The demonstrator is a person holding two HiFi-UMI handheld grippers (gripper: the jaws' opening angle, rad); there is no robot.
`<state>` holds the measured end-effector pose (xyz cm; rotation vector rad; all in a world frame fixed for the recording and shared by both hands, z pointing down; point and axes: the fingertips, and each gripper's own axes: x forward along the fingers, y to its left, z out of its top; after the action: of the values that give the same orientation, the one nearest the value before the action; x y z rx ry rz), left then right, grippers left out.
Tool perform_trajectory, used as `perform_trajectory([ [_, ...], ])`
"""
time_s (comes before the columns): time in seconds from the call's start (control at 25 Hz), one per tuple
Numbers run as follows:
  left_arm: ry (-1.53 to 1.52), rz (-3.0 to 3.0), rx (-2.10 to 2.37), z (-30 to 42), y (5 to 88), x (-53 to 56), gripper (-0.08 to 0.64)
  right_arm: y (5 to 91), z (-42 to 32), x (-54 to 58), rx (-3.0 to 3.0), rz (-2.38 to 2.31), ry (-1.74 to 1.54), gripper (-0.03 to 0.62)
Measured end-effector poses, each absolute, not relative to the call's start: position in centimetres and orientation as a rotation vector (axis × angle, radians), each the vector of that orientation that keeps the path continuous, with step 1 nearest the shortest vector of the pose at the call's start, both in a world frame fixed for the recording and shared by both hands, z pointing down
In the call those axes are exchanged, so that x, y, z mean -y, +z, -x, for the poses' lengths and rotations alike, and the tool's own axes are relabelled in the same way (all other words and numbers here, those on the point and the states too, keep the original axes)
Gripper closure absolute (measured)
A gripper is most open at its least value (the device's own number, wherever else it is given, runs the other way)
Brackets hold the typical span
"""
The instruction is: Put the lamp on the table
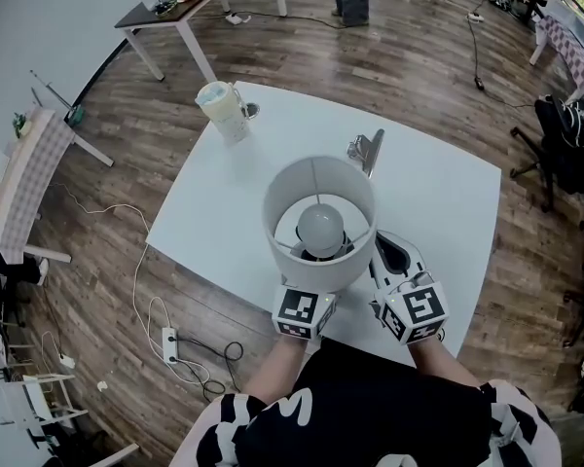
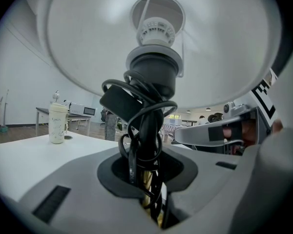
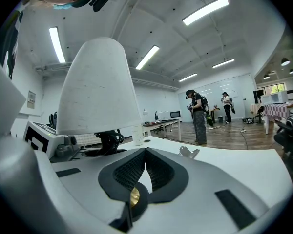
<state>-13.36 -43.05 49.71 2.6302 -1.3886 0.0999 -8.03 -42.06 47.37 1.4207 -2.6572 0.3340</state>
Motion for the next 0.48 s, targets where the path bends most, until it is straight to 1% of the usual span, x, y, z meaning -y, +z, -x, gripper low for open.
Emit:
perform_trajectory([
  [0.48,0.109,-2.654,1.381,13.16,50.08,42.79,0.480,47.72,8.47,41.74,2.652,-1.419,0.348,0.572],
])
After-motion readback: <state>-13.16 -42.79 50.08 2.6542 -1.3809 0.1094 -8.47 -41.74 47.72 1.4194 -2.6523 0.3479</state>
